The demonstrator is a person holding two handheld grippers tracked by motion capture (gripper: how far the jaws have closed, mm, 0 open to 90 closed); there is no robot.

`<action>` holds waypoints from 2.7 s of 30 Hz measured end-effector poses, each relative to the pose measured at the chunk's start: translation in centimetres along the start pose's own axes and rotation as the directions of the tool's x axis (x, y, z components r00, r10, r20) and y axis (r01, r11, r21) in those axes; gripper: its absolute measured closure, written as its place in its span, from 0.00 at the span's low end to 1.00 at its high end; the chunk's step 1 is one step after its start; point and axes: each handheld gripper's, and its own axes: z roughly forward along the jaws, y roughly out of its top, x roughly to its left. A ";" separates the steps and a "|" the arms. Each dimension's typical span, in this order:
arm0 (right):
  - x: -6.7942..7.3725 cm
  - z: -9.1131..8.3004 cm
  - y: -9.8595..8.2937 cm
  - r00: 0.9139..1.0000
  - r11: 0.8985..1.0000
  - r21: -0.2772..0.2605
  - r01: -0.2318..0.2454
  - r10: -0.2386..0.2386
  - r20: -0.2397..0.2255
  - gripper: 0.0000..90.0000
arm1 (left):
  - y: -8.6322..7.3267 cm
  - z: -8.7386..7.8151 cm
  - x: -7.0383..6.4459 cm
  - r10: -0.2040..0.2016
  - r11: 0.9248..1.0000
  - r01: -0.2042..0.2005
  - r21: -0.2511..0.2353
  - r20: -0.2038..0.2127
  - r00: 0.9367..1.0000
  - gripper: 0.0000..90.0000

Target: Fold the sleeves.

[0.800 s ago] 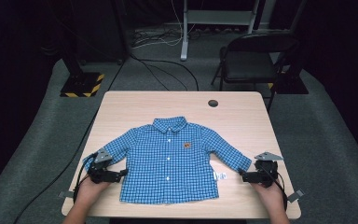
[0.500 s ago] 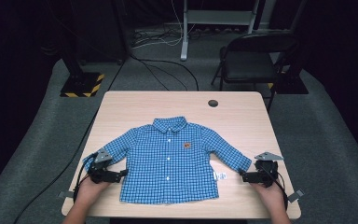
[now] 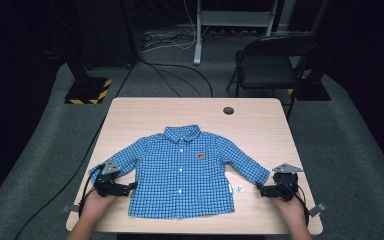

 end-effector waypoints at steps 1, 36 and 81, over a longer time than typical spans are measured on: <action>0.0 0.0 0.0 1.000 1.000 -0.001 0.000 0.000 0.000 0.00 | 0.0 0.0 0.0 -0.001 1.000 0.001 0.000 0.000 1.000 0.06; 0.0 0.0 0.0 1.000 1.000 0.000 0.001 -0.001 0.000 0.00 | 0.4 -1.3 0.3 -0.022 1.000 0.021 -0.019 -0.022 1.000 0.10; 0.0 0.0 0.0 1.000 1.000 -0.001 0.001 -0.001 0.000 0.00 | -1.0 -4.0 4.2 -0.163 0.986 0.157 -0.060 -0.133 0.978 0.16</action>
